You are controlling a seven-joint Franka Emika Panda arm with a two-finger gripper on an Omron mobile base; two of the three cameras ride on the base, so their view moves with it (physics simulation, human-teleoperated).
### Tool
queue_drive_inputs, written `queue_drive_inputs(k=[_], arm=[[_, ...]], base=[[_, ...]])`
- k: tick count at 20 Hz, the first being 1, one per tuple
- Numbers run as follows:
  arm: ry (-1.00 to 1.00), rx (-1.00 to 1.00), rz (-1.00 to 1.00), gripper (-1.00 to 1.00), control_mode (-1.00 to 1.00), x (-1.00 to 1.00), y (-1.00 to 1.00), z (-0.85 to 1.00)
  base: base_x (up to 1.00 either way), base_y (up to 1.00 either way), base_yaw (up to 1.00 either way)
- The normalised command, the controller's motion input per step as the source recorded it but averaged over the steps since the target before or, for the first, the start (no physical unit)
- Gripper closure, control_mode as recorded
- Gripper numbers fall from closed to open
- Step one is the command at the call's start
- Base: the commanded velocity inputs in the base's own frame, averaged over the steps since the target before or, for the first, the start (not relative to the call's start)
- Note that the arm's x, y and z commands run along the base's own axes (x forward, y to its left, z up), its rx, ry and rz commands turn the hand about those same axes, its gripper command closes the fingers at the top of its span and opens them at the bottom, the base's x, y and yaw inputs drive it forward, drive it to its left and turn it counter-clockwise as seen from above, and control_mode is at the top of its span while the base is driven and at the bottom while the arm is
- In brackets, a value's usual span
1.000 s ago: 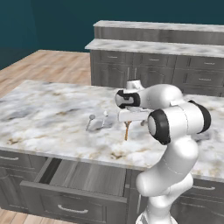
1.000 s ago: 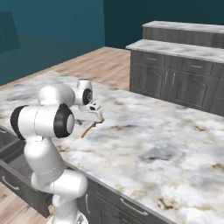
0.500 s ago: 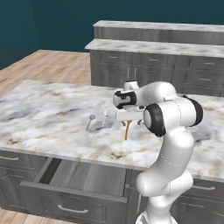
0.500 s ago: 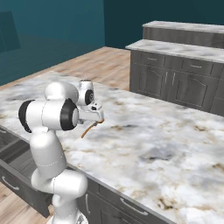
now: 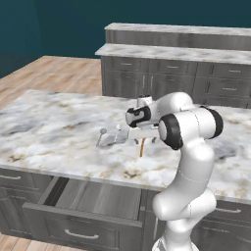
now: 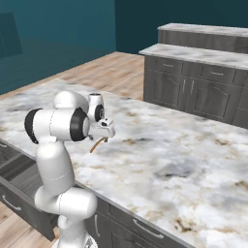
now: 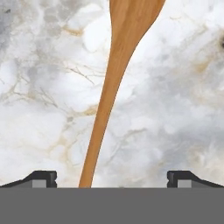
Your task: Organize the utensils by type. Pick up the wooden spoons from the counter and place them in the open cabinet. Then pick up the metallic utensils from the counter and place them in the open drawer.
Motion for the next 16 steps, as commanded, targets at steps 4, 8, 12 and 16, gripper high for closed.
queue_drive_inputs(k=[4, 8, 12, 16], arm=[[-0.07, 0.01, 0.00, -1.00, -1.00, 0.19, 0.00, -0.19], [-0.05, 0.02, 0.00, -1.00, -1.00, 0.06, 0.00, -0.24], [-0.04, 0.02, 0.00, -1.00, -1.00, 0.19, 0.00, -0.13], [-0.05, 0.03, 0.00, -1.00, -1.00, 0.27, 0.00, -0.02]], base=[[0.00, 0.00, 0.00], [0.00, 0.00, 0.00], [0.00, 0.00, 0.00], [0.00, 0.00, 0.00]])
